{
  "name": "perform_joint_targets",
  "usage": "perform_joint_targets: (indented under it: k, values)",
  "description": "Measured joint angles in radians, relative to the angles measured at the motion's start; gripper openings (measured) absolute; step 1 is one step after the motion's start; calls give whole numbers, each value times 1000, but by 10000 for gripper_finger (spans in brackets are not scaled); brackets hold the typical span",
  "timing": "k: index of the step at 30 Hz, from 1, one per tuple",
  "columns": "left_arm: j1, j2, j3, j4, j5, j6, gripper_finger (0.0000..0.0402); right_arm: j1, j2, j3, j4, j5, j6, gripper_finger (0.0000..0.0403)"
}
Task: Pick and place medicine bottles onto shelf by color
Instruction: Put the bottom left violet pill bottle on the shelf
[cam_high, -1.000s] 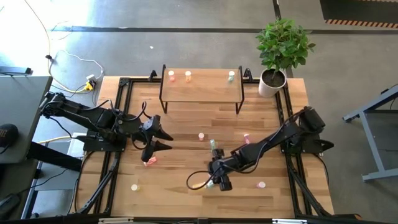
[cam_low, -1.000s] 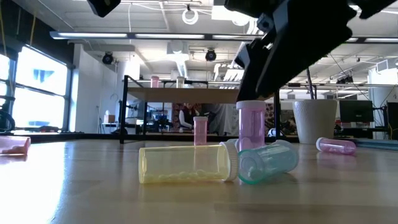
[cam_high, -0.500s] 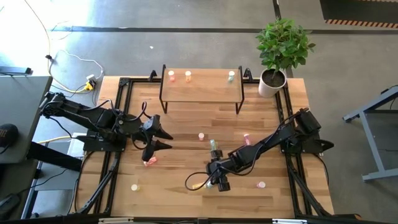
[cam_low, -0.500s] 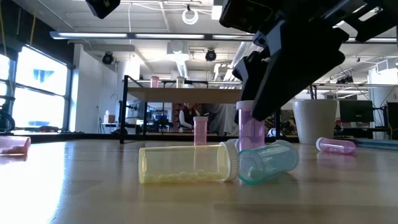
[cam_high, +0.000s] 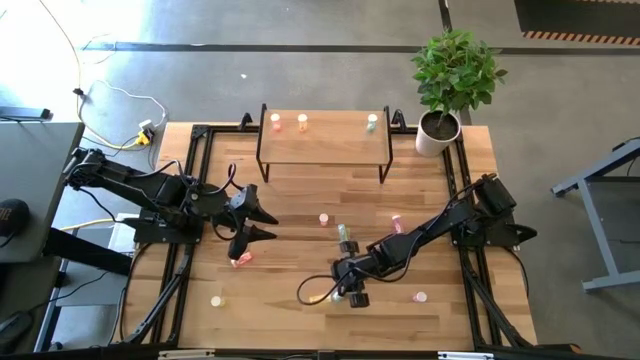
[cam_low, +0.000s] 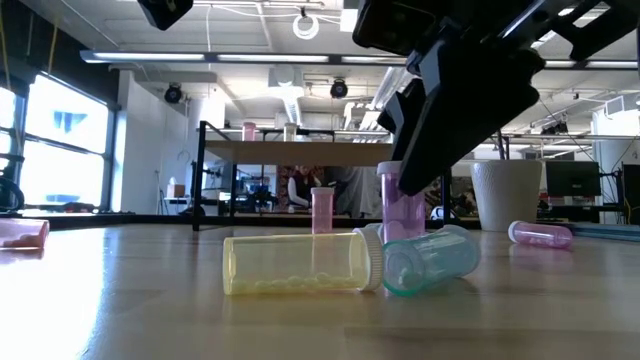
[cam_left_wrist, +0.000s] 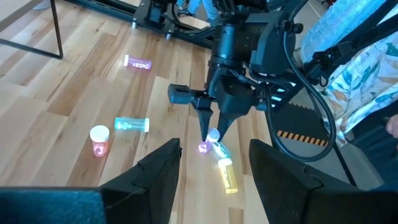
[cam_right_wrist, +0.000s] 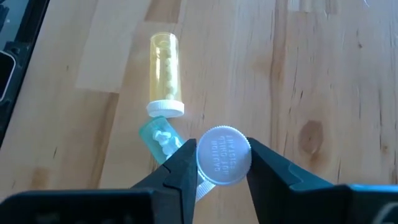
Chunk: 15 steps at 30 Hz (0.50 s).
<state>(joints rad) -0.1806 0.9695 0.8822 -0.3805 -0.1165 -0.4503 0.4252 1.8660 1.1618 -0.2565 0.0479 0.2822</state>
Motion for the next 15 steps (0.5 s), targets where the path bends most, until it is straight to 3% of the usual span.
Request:
perform_joint_targets:
  k: [15]
  values:
    - [1, 0, 0, 3, 0, 15, 184, -35, -62, 2, -66, 50, 59, 104]
